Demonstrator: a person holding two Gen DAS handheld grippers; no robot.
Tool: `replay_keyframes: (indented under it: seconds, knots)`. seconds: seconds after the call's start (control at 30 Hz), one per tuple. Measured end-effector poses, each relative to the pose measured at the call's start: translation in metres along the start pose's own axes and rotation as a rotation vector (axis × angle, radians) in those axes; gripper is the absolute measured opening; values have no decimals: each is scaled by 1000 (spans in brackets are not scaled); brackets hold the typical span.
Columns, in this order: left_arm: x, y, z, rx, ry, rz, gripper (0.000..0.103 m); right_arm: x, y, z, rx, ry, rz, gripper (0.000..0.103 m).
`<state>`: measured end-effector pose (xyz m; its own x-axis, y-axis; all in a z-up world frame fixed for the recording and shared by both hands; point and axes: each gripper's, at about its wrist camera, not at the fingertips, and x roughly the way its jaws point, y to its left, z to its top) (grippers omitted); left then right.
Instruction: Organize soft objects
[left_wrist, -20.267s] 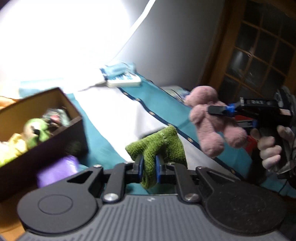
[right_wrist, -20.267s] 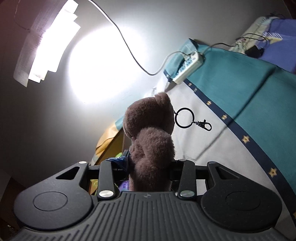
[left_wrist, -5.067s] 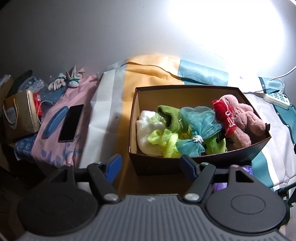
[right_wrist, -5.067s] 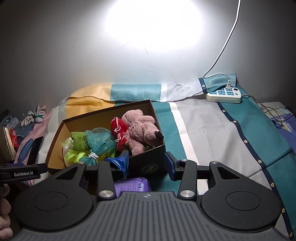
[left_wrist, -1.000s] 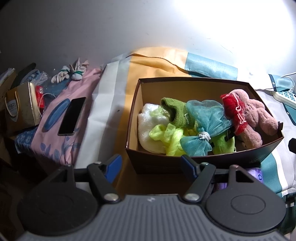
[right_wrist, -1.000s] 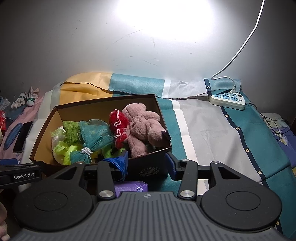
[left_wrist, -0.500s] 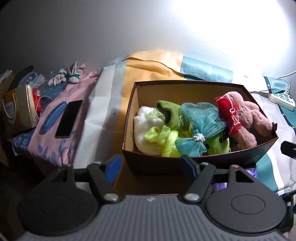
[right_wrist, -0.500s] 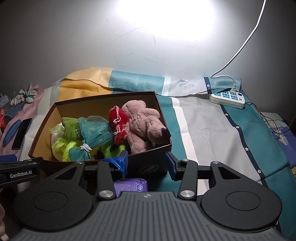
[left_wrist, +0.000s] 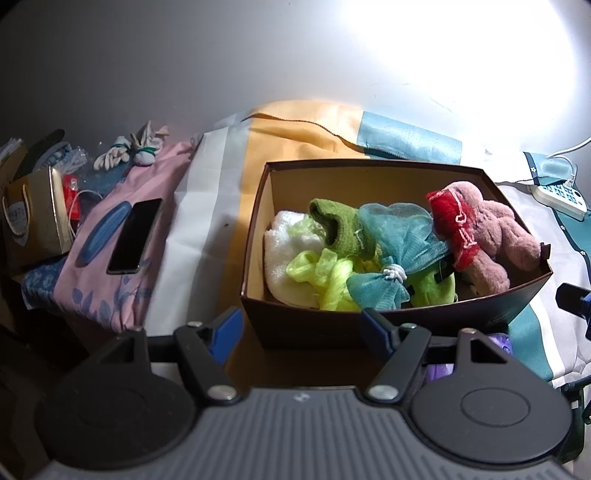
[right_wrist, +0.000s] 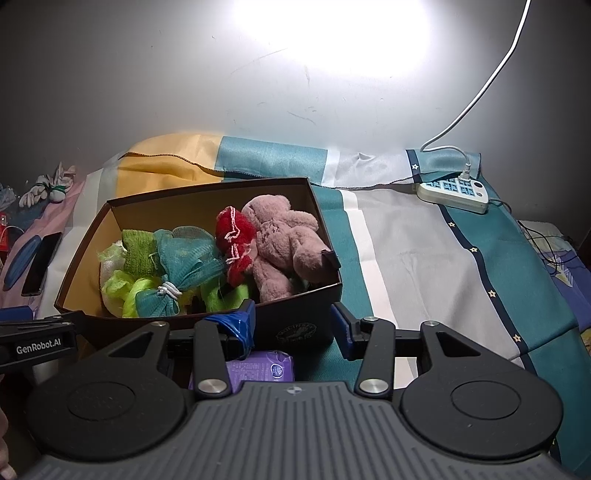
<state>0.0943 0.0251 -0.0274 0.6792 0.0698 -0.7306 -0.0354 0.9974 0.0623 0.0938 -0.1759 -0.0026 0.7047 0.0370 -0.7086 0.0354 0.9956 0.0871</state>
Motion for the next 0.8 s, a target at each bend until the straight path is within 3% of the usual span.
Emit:
replay_keyframes:
  seconds: [0.8]
  knots:
    - [-2, 0, 0, -2, -13, 16, 73, 0, 1, 0, 4, -2, 10, 29]
